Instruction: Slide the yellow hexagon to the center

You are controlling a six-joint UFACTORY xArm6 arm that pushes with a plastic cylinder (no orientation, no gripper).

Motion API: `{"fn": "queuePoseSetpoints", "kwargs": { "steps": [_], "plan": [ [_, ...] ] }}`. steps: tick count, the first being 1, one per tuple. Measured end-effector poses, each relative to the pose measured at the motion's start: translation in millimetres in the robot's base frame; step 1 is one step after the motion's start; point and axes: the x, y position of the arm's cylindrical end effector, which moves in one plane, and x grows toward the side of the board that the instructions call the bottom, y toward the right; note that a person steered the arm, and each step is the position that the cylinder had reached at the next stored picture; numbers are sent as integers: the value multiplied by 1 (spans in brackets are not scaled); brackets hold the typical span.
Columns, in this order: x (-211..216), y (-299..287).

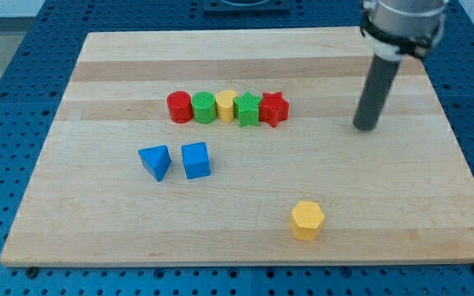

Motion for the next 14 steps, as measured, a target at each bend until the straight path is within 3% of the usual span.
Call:
{"fn": "queuePoseSetpoints", "kwargs": {
  "steps": [1,3,4,5,7,8,11,13,14],
  "plan": [
    [59,-16],
    [127,-135],
    [127,-199],
    [108,-223],
    [119,-266],
    [109,-258],
    [105,-80],
    [163,-47],
    [171,-48]
  ]
}}
